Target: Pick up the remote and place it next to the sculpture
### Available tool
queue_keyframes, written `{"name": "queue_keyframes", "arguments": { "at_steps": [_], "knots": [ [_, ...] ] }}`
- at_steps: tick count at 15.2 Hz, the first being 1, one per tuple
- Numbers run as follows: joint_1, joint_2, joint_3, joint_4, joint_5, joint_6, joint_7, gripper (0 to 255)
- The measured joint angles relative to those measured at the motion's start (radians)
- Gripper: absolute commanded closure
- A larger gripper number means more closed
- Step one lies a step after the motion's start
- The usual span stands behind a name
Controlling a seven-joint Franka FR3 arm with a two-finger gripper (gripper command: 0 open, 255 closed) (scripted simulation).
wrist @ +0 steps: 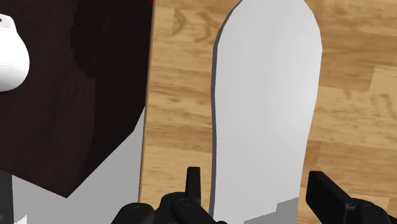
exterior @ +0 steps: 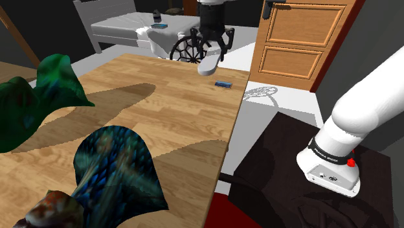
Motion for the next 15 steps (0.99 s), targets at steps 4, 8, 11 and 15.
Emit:
{"name": "queue_keyframes", "arguments": {
  "at_steps": [4,8,11,15],
  "knots": [
    [-0.003,0.008,-0.002,0.063,-0.005,-0.055,0.003,255],
    [-0.003,0.008,-0.004,0.116,-0.006,-0.109,0.006,255],
    [0.006,0.019,0.016,0.145,-0.006,-0.126,0.036,255],
    [0.038,0.033,0.074,0.182,0.000,-0.145,0.127,255]
  ]
}}
